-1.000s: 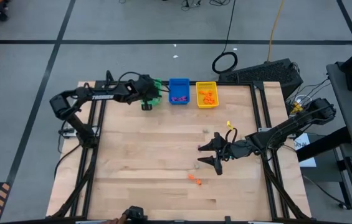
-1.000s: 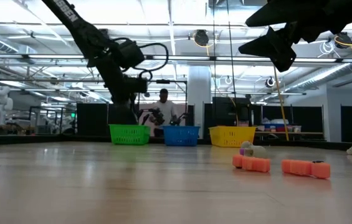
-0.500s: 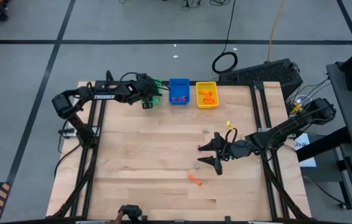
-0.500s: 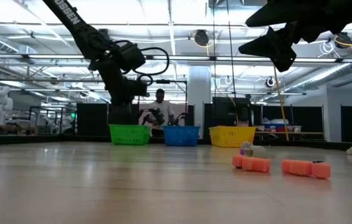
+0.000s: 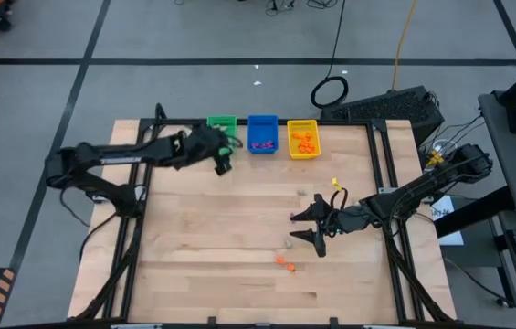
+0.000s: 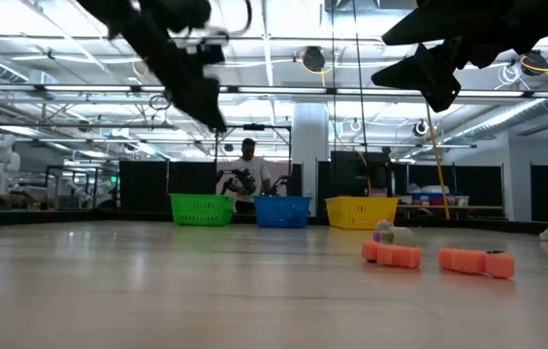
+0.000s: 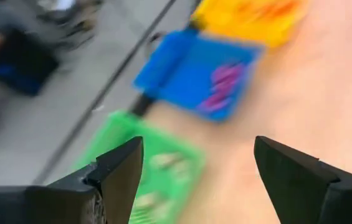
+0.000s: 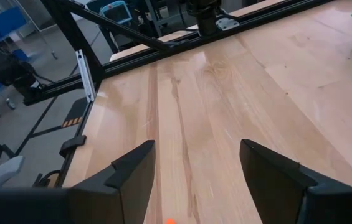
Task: Sort Halloween decoration
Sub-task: Put the purple skeleton toy into the blue bin
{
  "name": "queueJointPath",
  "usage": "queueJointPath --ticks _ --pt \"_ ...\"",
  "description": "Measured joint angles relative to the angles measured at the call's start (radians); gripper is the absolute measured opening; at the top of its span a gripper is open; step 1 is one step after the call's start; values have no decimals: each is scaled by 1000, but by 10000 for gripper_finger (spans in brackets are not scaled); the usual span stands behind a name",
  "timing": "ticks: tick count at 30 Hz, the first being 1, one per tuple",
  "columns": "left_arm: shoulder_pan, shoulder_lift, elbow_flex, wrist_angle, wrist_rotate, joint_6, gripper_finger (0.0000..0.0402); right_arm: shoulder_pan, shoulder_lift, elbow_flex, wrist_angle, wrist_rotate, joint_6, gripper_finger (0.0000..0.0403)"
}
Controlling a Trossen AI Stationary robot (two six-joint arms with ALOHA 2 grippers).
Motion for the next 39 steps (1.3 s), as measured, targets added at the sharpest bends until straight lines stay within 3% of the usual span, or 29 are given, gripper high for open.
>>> queueJointPath --ticks 5,11,18,29,39 --pt "-208 -42 0 22 43 -189 297 0 0 0 0 -1 0 222" --pt "-472 10 -60 212 37 -189 297 0 0 -1 -25 -5 8 222" --pt "-701 100 -113 455 -78 -166 297 -1 0 -1 -63 -4 15 222" --pt "-788 329 -120 711 -68 -134 297 0 20 -1 -167 -2 126 222" --pt "-780 413 -119 812 -67 -143 297 0 209 -1 -181 22 249 222"
